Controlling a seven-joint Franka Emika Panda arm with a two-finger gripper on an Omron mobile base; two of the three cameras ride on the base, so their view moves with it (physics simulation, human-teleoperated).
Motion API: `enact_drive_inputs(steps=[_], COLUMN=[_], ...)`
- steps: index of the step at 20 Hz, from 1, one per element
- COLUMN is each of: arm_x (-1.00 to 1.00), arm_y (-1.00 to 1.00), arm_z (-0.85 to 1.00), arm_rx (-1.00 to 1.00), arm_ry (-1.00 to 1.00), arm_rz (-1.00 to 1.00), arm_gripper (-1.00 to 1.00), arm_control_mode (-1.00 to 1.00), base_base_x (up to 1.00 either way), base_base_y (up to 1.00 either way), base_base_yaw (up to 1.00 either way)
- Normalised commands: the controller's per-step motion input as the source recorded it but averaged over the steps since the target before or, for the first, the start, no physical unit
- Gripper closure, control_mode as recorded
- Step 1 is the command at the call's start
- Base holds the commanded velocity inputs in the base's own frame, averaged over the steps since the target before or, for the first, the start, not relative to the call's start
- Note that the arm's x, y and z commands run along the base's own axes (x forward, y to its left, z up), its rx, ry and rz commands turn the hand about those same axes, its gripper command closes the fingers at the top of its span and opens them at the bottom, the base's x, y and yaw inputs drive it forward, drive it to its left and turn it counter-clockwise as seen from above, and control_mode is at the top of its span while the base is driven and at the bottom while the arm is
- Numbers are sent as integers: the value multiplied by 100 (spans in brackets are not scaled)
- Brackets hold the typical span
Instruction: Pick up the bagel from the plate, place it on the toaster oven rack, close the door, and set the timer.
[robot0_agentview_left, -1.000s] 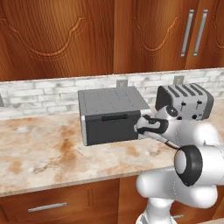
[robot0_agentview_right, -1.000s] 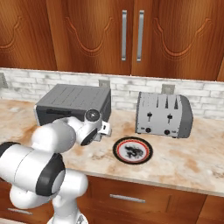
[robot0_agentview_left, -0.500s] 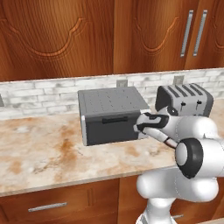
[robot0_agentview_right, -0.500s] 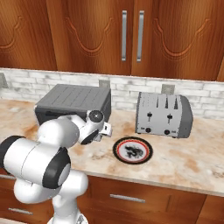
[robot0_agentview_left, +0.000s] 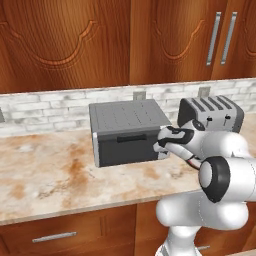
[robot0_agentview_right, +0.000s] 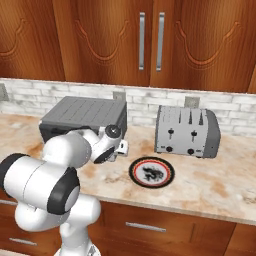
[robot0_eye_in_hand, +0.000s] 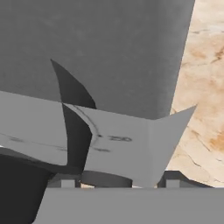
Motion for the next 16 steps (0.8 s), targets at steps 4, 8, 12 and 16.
enact_drive_inputs(steps=[4, 8, 12, 16], arm_x=[25, 36, 78, 58], arm_y=[0, -23, -66, -43], arm_z=[-4, 0, -1, 0], arm_rx=[0, 7, 8, 2], arm_ry=[-2, -1, 7, 14], arm_rz=[-1, -17, -41, -59], arm_gripper=[100, 100, 100, 100], arm_control_mode=[-100, -100, -100, -100], base_base_x=[0, 0, 0, 0], base_base_y=[0, 0, 0, 0], base_base_yaw=[0, 0, 0, 0])
